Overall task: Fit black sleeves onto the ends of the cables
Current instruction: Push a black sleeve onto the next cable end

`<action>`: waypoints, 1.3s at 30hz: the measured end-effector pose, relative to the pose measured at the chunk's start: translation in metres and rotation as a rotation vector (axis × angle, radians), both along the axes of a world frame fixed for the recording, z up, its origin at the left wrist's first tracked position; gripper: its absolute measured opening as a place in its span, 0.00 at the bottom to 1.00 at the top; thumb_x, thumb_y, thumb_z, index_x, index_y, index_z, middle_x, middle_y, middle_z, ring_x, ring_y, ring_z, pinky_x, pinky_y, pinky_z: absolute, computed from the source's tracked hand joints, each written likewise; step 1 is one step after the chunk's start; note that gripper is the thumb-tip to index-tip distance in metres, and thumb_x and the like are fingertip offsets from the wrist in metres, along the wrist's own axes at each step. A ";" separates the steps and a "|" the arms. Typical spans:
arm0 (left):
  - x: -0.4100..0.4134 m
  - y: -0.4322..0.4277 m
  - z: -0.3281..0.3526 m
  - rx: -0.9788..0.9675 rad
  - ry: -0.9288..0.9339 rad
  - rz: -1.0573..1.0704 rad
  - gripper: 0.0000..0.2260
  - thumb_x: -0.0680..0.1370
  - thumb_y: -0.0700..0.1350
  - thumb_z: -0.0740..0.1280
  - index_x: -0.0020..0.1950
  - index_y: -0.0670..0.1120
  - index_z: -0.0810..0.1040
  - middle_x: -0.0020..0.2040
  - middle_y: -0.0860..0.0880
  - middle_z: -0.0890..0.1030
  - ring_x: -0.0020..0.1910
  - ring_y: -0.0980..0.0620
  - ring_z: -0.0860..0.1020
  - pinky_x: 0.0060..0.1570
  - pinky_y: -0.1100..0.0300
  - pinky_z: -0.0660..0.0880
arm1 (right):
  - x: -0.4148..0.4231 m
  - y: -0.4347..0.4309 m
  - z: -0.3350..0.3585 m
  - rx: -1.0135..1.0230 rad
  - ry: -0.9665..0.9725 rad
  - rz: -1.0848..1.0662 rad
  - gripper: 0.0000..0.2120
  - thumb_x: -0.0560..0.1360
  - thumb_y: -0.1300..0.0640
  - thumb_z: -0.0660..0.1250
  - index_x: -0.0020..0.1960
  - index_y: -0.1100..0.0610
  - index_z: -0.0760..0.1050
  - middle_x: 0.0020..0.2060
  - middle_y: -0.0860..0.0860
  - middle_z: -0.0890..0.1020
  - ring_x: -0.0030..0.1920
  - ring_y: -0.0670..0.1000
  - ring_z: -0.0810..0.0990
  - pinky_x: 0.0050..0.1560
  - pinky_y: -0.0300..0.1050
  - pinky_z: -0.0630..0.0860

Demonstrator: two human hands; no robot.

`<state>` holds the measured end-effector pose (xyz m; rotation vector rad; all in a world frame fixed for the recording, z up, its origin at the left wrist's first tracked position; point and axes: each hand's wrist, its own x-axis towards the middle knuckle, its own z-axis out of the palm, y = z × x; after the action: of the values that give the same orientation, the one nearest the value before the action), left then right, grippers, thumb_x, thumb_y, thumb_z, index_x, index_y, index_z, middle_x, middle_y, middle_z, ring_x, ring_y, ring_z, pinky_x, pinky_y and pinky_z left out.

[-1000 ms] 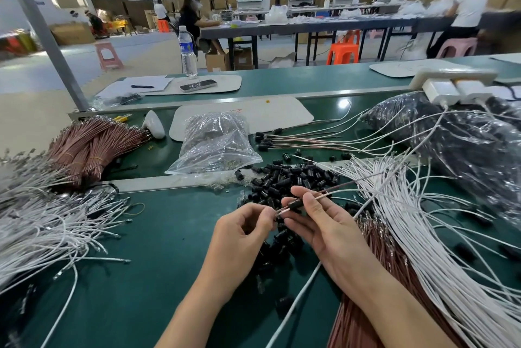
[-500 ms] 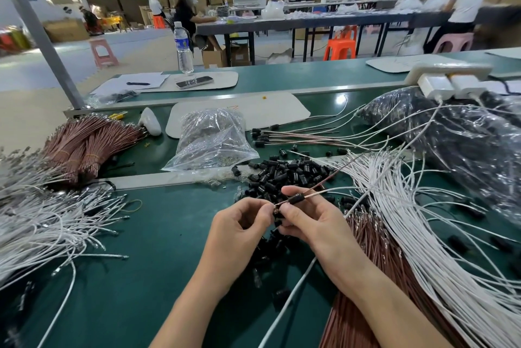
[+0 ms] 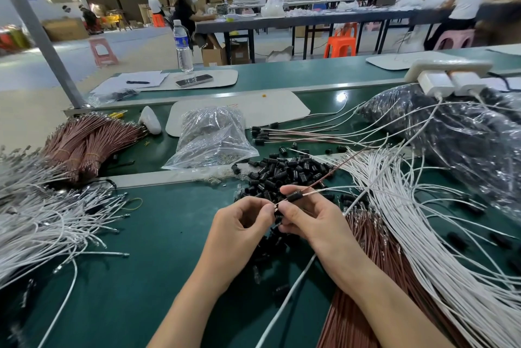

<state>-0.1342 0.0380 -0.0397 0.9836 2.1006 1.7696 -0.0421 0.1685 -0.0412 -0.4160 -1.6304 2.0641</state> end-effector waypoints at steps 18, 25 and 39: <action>0.002 0.001 -0.004 0.013 0.072 0.001 0.06 0.80 0.43 0.70 0.46 0.53 0.83 0.38 0.56 0.84 0.35 0.62 0.78 0.38 0.70 0.73 | 0.000 -0.002 0.002 -0.066 -0.012 0.029 0.12 0.74 0.56 0.74 0.57 0.51 0.83 0.45 0.53 0.87 0.47 0.50 0.87 0.47 0.37 0.81; 0.002 0.000 -0.006 0.035 0.143 -0.005 0.03 0.81 0.45 0.70 0.49 0.52 0.83 0.41 0.56 0.85 0.39 0.60 0.80 0.42 0.70 0.73 | 0.001 -0.003 0.003 -0.004 -0.034 0.054 0.10 0.71 0.48 0.74 0.51 0.48 0.87 0.46 0.51 0.88 0.47 0.47 0.86 0.45 0.36 0.80; -0.039 -0.007 0.008 -0.396 0.368 0.398 0.07 0.84 0.51 0.60 0.55 0.52 0.77 0.47 0.55 0.82 0.47 0.52 0.80 0.51 0.50 0.77 | 0.000 0.004 0.006 -0.187 -0.001 -0.021 0.10 0.67 0.50 0.76 0.46 0.54 0.88 0.43 0.55 0.88 0.41 0.47 0.86 0.43 0.35 0.81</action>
<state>-0.1735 0.0311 -0.0317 0.8713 2.9012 1.2930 -0.0422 0.1725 -0.0350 -0.4953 -1.4324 2.2086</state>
